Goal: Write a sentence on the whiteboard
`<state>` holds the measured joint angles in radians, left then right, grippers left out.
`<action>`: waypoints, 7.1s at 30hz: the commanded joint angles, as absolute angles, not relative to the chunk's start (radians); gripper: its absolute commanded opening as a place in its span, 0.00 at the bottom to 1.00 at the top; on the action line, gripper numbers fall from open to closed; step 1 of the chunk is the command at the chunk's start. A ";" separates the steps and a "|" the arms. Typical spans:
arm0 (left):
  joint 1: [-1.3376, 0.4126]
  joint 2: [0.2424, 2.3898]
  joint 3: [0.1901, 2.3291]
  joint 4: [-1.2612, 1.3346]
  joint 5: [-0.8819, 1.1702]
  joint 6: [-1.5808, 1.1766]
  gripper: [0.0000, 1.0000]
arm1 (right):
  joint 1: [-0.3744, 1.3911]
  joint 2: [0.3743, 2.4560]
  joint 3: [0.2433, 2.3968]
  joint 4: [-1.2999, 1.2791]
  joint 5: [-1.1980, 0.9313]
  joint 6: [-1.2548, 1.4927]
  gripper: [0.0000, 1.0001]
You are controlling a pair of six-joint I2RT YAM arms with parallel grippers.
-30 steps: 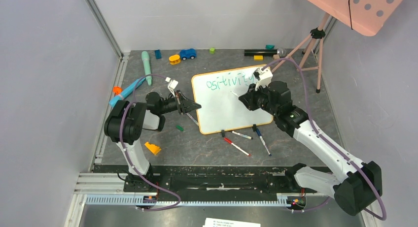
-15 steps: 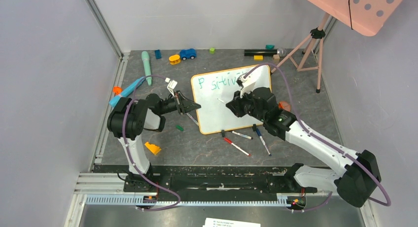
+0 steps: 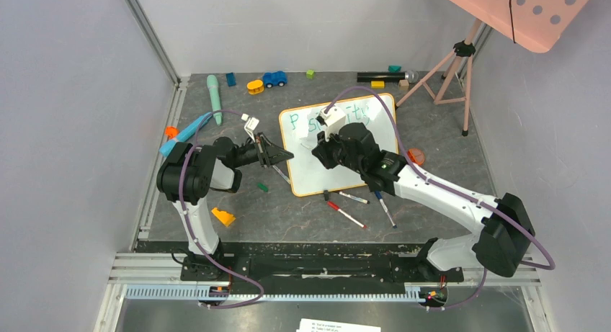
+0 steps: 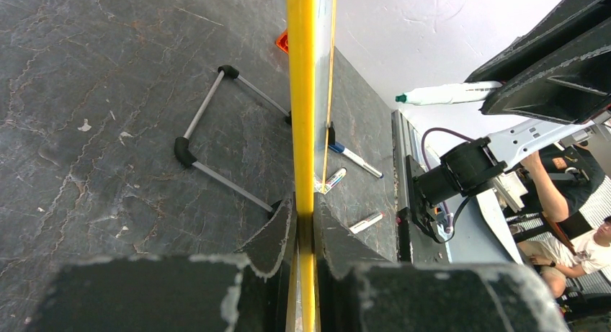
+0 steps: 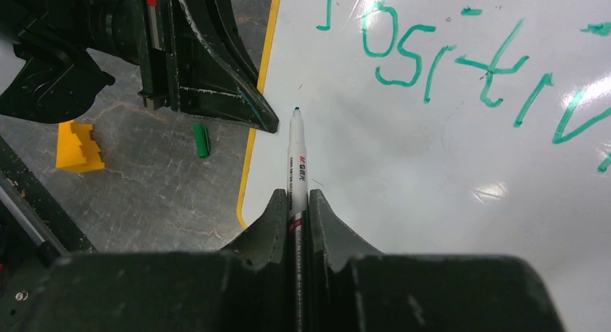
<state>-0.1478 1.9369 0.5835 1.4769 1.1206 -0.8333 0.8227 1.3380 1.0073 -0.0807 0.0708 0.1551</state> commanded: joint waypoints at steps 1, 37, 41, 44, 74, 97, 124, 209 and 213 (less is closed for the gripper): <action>-0.144 1.939 0.585 1.557 1.158 -0.828 0.02 | 0.836 1.374 1.085 -0.083 0.124 0.123 0.00; -0.145 1.924 0.569 1.557 1.157 -0.821 0.02 | 0.858 1.490 1.165 -0.122 0.156 0.100 0.00; -0.144 1.924 0.570 1.557 1.157 -0.821 0.02 | 0.858 1.493 1.167 -0.140 0.168 0.101 0.00; -0.144 1.922 0.568 1.557 1.155 -0.821 0.02 | 0.856 1.487 1.154 -0.147 0.173 0.103 0.00; -0.143 1.916 0.564 1.558 1.156 -0.816 0.02 | 0.854 1.478 1.159 -0.189 0.235 0.099 0.00; -0.143 1.916 0.564 1.557 1.154 -0.815 0.02 | 0.842 1.416 1.059 -0.195 0.226 0.113 0.00; -0.143 1.916 0.567 1.557 1.155 -0.816 0.02 | 0.799 1.462 1.174 -0.207 0.242 0.075 0.00; -0.141 1.916 0.566 1.557 1.157 -0.818 0.02 | 0.764 1.287 1.027 -0.132 0.113 0.068 0.00; -0.141 1.914 0.566 1.557 1.157 -0.818 0.02 | 0.764 1.297 1.021 -0.123 0.111 0.068 0.00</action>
